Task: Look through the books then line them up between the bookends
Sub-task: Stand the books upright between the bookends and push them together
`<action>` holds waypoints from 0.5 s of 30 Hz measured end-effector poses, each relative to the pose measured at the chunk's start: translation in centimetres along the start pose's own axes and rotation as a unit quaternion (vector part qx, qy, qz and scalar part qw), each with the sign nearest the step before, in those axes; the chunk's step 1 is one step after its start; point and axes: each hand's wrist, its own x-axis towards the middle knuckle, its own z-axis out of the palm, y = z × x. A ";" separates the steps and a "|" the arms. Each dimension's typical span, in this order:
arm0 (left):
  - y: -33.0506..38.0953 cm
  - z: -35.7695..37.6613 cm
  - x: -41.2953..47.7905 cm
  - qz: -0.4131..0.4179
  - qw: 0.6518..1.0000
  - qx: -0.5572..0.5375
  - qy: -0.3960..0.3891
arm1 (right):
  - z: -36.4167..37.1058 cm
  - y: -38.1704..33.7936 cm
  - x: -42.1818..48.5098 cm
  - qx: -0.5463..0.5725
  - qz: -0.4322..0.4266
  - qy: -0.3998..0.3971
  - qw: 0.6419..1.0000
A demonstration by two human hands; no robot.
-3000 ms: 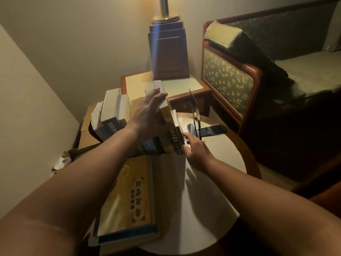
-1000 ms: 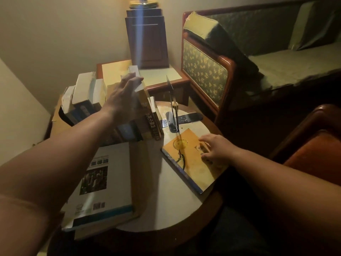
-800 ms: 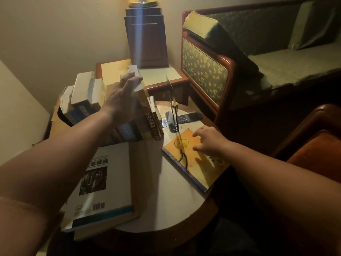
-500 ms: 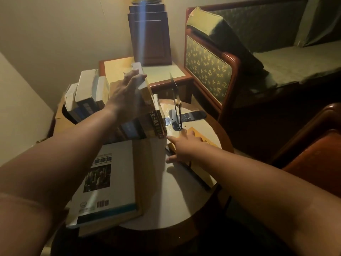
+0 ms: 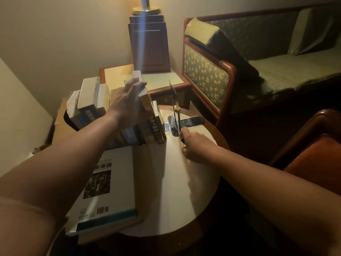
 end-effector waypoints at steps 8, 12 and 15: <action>0.4 -0.4 0.0 -0.010 1.000 -0.011 -0.011 | -6.2 3.7 -1.2 0.134 -0.072 0.272 0.950; 0.6 -0.5 0.0 -0.011 1.000 -0.005 -0.014 | -8.6 4.1 -1.5 0.235 -0.038 0.428 0.872; 0.9 -0.6 -0.1 -0.015 1.000 -0.005 -0.013 | -8.4 4.2 -1.3 0.310 -0.029 0.443 0.841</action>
